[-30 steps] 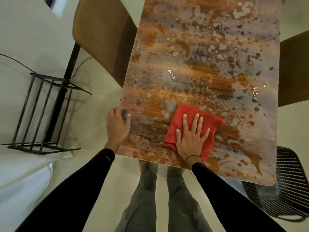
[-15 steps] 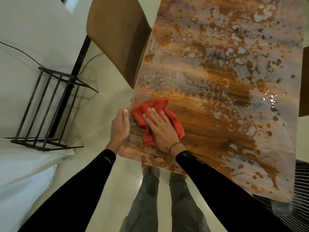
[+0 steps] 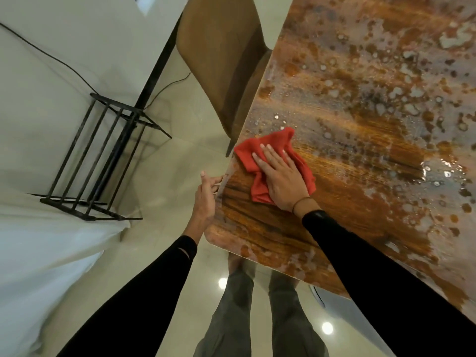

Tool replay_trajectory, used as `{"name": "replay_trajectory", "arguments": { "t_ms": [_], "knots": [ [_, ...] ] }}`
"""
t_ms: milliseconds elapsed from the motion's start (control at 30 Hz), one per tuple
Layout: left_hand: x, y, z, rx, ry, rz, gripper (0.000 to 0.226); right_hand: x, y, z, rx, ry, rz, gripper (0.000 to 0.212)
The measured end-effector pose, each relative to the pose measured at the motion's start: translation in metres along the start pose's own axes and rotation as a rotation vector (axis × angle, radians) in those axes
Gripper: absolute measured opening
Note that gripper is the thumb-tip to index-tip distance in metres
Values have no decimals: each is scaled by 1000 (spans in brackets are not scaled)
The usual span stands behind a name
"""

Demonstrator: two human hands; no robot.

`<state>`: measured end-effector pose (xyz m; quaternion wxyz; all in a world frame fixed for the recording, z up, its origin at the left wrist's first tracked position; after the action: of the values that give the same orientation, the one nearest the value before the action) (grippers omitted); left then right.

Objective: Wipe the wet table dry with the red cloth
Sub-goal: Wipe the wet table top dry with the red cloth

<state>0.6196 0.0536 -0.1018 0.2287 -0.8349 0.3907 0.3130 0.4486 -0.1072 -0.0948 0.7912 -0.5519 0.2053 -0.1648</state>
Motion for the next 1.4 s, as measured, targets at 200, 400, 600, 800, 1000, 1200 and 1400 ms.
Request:
{"name": "replay_trajectory", "arguments": {
  "t_ms": [200,400,600,800,1000,1200,1400],
  "knots": [
    [10,-28,-1,-129,-229,24,118,12,23,72,-22,-288,77,66],
    [8,-67,24,-5,-280,-181,100,-62,66,104,-60,-584,242,94],
    [8,-69,21,43,-278,-43,88,-26,39,61,-67,-638,317,73],
    [12,-62,13,13,-241,-167,92,33,9,58,-85,-234,85,63],
    [13,-85,16,-48,-216,-234,89,-43,56,120,-96,-524,197,65],
    [9,-78,11,48,-163,-112,83,-62,54,85,-28,-582,255,69],
    [9,-38,5,163,-37,-80,68,18,9,10,-144,-315,126,76]
  ]
}}
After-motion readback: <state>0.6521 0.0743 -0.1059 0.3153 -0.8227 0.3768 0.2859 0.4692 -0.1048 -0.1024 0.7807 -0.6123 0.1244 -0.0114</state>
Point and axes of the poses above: each hand's wrist, its own x-axis towards the middle knuckle, its own y-axis out of the palm, z = x × y, the point moved 2 cm from there along x, towards the middle knuckle, and after that the axes turned 2 degrees about -y, right-handed, at the moved point
